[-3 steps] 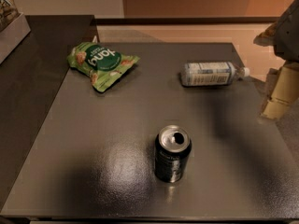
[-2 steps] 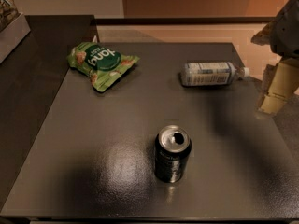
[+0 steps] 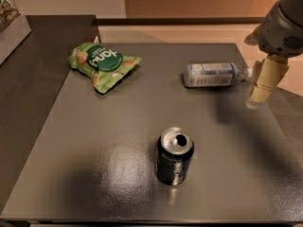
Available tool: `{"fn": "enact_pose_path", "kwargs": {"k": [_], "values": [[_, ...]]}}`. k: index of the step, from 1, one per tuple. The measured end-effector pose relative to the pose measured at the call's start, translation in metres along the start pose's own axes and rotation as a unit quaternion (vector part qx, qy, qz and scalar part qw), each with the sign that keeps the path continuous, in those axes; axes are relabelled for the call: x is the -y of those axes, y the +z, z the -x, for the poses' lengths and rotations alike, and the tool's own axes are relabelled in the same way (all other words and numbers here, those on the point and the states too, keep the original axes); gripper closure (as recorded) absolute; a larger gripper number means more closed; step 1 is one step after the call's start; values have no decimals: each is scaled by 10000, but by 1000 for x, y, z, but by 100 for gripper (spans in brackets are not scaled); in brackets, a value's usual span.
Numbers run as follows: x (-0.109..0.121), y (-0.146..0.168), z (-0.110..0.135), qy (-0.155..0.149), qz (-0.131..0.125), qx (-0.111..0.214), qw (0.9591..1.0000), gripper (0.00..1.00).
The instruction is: Move blue plastic bottle near pepsi can
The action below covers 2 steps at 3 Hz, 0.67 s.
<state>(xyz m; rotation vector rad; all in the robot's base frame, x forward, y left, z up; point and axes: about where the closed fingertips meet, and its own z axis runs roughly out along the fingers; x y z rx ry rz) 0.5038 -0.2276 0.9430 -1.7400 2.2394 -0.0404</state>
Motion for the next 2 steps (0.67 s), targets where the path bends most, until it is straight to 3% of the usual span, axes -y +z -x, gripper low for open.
{"fn": "enact_pose_path", "kwargs": {"k": [2], "values": [[55,44,4,-101,-66,4,9999,0]]}}
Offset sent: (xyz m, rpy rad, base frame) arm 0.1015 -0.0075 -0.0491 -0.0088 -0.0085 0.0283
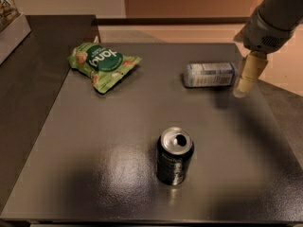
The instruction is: Move blue plastic bottle near pepsi can
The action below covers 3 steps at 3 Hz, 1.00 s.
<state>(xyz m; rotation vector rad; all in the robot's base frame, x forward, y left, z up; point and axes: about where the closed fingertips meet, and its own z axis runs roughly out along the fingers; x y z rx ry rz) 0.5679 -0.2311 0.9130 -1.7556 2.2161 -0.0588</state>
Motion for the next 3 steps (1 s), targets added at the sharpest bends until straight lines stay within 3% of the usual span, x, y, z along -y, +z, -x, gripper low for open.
{"fn": "enact_pose_path", "kwargs": {"k": [2,3], "values": [[34,50,2,-34,225,5,9997,0],[40,67,0,-29,341,-32,9994,0]]}}
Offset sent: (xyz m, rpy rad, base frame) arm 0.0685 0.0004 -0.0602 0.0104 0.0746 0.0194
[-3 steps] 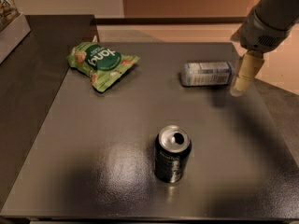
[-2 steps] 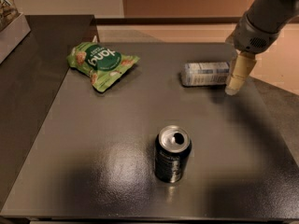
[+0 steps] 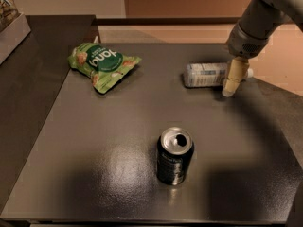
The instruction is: Move blue plastic bottle near pepsi can
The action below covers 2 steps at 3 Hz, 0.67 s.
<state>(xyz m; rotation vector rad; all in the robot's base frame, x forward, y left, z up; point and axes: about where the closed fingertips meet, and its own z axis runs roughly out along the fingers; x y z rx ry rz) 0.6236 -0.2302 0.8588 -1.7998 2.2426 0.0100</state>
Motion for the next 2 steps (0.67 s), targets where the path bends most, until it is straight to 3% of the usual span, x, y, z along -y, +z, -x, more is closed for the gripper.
{"fn": "enact_pose_path", "kwargs": {"k": [2], "values": [[9,7,-3,32,84,-28,10000,41]]}}
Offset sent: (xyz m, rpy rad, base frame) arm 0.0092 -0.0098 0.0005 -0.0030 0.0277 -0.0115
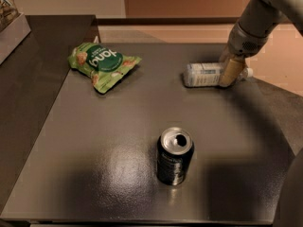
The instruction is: Move blue plastic bottle near pepsi can
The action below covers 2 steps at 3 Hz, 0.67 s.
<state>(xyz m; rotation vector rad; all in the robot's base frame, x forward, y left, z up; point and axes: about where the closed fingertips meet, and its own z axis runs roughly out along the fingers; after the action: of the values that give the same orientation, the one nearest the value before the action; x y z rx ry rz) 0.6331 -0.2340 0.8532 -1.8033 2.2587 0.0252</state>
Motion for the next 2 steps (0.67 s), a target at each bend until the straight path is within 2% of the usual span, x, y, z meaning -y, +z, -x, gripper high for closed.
{"fn": "enact_pose_path", "kwargs": {"k": [2], "values": [[-11,-10,0,-67,5,-58,10000,87]]}}
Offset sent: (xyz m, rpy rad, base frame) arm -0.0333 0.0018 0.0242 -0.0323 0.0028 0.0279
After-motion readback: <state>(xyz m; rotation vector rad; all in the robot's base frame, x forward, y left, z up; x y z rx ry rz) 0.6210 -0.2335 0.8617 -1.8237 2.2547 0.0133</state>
